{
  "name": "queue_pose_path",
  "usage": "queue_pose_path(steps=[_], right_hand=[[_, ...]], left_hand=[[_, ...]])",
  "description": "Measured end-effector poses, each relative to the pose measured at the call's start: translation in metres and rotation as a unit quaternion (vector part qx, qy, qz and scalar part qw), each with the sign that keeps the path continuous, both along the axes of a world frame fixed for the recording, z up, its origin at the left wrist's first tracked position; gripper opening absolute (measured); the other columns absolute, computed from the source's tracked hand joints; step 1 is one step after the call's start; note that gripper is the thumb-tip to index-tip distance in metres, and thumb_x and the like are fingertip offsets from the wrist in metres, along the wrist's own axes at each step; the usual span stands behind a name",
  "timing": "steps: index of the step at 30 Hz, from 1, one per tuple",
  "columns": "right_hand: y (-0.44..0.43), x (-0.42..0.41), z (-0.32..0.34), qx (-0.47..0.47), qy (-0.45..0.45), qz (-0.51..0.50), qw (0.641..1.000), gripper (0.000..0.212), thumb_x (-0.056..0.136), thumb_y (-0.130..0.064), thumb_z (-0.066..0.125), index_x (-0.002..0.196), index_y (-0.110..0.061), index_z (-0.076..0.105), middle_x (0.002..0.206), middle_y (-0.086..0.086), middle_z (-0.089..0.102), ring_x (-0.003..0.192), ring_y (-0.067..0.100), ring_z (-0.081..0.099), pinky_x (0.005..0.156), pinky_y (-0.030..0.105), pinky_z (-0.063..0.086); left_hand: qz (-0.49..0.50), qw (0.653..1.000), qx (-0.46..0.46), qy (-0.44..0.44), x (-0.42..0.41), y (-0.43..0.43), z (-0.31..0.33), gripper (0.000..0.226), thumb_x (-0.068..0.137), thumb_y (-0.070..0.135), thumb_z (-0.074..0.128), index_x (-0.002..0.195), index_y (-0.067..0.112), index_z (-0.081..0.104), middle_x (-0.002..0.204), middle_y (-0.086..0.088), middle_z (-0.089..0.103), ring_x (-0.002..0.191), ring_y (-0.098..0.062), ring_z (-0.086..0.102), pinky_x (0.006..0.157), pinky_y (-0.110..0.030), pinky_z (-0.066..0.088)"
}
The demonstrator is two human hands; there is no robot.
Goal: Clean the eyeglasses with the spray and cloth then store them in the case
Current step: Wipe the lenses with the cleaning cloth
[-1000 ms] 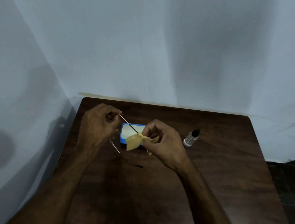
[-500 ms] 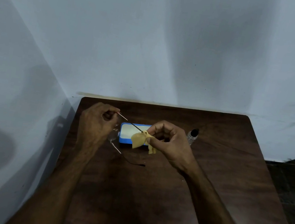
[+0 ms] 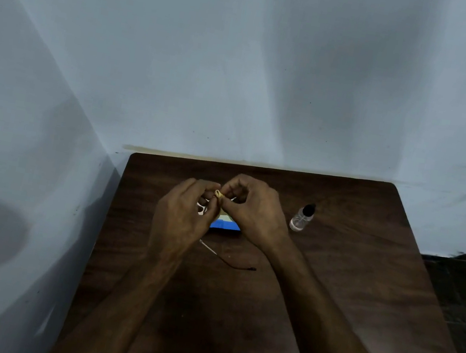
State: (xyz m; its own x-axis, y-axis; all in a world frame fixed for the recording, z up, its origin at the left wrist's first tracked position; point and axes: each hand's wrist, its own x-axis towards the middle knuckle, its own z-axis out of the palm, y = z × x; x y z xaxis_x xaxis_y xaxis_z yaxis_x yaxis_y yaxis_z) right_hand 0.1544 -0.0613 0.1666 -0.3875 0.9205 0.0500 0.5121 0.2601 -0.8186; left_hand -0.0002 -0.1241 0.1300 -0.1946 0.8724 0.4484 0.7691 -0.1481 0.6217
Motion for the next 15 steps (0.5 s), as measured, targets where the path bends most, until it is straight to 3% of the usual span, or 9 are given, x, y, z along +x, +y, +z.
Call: queue_pose_path(steps=[3, 7, 12, 15], right_hand=[[0.004, -0.004, 0.000, -0.010, -0.004, 0.004, 1.000, 0.008, 0.088, -0.021, 0.079, 0.093, -0.024, 0.074, 0.088, -0.012, 0.074, 0.085, -0.001, 0.068, 0.075, 0.020, 0.056], [0.007, -0.002, -0.002, -0.052, 0.019, 0.026, 0.998, 0.016, 0.087, -0.017, 0.081, 0.100, -0.022, 0.075, 0.089, -0.012, 0.074, 0.084, -0.002, 0.069, 0.072, 0.011, 0.052], [0.008, 0.011, -0.002, -0.080, 0.023, 0.057, 0.995, 0.016, 0.083, -0.014, 0.082, 0.096, -0.022, 0.077, 0.088, -0.009, 0.076, 0.082, 0.003, 0.071, 0.075, 0.021, 0.059], [0.011, 0.022, -0.002, -0.090, 0.016, 0.066, 0.994, 0.013, 0.084, -0.016, 0.081, 0.095, -0.022, 0.077, 0.090, -0.007, 0.077, 0.084, 0.007, 0.071, 0.078, 0.029, 0.061]], left_hand=[[0.007, 1.000, -0.005, -0.010, 0.002, -0.002, 0.000, 0.041, 0.084, 0.006, 0.084, 0.123, 0.012, 0.071, 0.106, -0.003, 0.076, 0.089, -0.016, 0.072, 0.077, -0.040, 0.064], [0.003, 1.000, 0.000, -0.010, 0.001, -0.005, 0.002, 0.037, 0.086, 0.005, 0.082, 0.121, 0.011, 0.072, 0.104, -0.003, 0.076, 0.089, -0.016, 0.071, 0.077, -0.037, 0.063], [0.020, 1.000, -0.013, -0.014, -0.005, -0.004, 0.000, 0.027, 0.084, 0.004, 0.082, 0.109, 0.010, 0.076, 0.101, -0.002, 0.075, 0.089, -0.011, 0.069, 0.079, -0.029, 0.061], [0.053, 0.997, -0.053, -0.026, -0.009, 0.002, -0.003, 0.022, 0.086, 0.008, 0.081, 0.107, 0.013, 0.077, 0.101, 0.000, 0.074, 0.089, -0.004, 0.065, 0.078, -0.013, 0.052]])
